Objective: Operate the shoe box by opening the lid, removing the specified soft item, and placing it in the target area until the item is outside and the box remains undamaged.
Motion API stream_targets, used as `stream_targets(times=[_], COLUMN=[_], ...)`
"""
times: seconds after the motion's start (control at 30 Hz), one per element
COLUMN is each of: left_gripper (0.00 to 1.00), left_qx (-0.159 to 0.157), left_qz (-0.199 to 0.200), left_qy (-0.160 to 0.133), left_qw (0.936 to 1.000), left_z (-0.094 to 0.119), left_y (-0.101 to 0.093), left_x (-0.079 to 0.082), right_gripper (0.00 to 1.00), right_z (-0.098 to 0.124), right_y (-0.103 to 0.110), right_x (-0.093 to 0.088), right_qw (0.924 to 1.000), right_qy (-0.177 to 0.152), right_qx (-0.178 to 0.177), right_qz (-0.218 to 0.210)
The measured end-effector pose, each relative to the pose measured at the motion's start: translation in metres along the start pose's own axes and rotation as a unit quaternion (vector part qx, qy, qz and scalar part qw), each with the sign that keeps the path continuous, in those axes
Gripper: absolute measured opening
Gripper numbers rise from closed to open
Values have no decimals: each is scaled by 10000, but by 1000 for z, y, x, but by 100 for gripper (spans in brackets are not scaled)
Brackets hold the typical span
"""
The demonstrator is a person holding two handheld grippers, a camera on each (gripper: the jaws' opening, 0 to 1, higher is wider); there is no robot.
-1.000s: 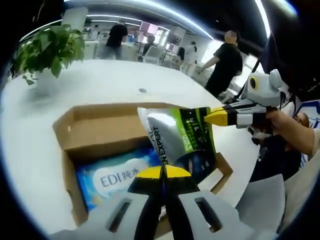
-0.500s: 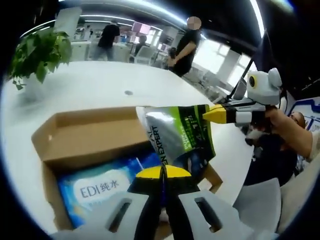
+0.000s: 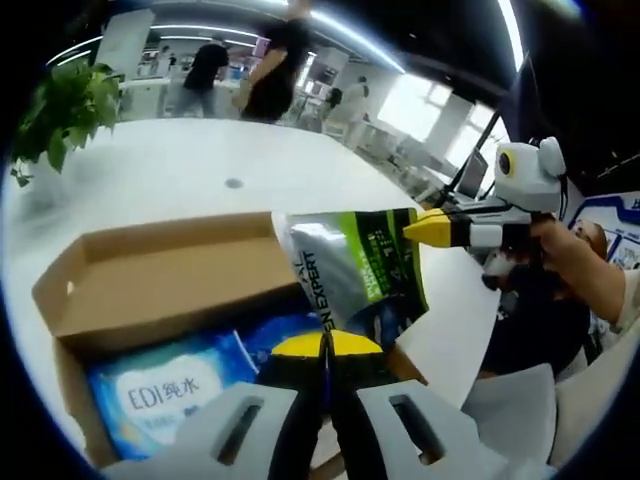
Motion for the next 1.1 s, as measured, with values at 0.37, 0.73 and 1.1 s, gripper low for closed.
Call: stream_targets(times=[0.37, 0.73, 1.1], left_gripper=[0, 0, 0], left_qx=[-99, -250, -413], left_qz=[22, 16, 16], left_qy=[125, 245, 349], left_qw=[9999, 9994, 9985], left_z=[-18, -37, -58], left_y=[-17, -33, -47], left_x=[-5, -6, -9], right_gripper=[0, 0, 0], right_z=[14, 24, 33], right_y=[-17, -35, -55], right_x=[-4, -7, -9], right_qw=[9998, 9993, 9983], right_qy=[94, 149, 237], right_qx=[-145, -333, -514], right_qz=[33, 82, 113])
Point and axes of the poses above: the point that each gripper's makers call its tool centre point, and the gripper's own axes: z roughly backward along the fingers, y roughly to its left, x roughly out of its top, the point moved 10 cm from there along z, roughly backward along the fingers, and after that the axes turned 15 degrees about -y, right-handed, at the moved point
